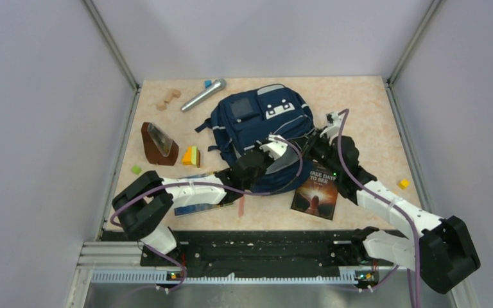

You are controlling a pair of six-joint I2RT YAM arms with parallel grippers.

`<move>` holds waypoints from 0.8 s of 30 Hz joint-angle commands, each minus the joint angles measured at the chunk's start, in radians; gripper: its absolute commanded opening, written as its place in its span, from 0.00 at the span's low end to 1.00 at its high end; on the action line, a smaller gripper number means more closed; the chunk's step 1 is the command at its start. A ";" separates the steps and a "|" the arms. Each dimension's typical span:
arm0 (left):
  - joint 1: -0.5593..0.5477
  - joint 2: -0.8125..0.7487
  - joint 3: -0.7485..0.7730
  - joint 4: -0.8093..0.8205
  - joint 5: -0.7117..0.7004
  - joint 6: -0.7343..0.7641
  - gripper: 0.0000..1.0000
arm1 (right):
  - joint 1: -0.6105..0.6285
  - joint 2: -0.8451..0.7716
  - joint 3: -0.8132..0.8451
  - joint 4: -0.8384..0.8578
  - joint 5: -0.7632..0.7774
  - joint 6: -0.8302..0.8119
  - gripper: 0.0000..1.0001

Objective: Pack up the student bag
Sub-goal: Unzip the student bag at the center of the board.

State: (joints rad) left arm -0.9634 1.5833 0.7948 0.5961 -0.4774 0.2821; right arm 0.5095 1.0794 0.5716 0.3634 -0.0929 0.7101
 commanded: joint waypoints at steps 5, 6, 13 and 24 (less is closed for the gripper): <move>0.070 -0.071 0.075 -0.124 -0.044 -0.085 0.00 | -0.062 -0.166 0.001 -0.165 0.056 -0.058 0.25; 0.081 -0.082 0.075 -0.140 -0.021 -0.110 0.00 | -0.095 -0.181 -0.014 -0.186 0.033 -0.048 0.31; 0.130 -0.120 0.089 -0.246 0.058 -0.223 0.00 | -0.372 -0.278 -0.113 -0.353 -0.110 -0.060 0.69; 0.182 -0.209 -0.035 -0.198 0.154 -0.342 0.00 | -0.577 -0.348 -0.233 -0.567 -0.037 -0.072 0.78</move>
State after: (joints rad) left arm -0.8085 1.4387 0.8131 0.3569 -0.3008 0.0193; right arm -0.0536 0.7490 0.3717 -0.1371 -0.1566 0.6464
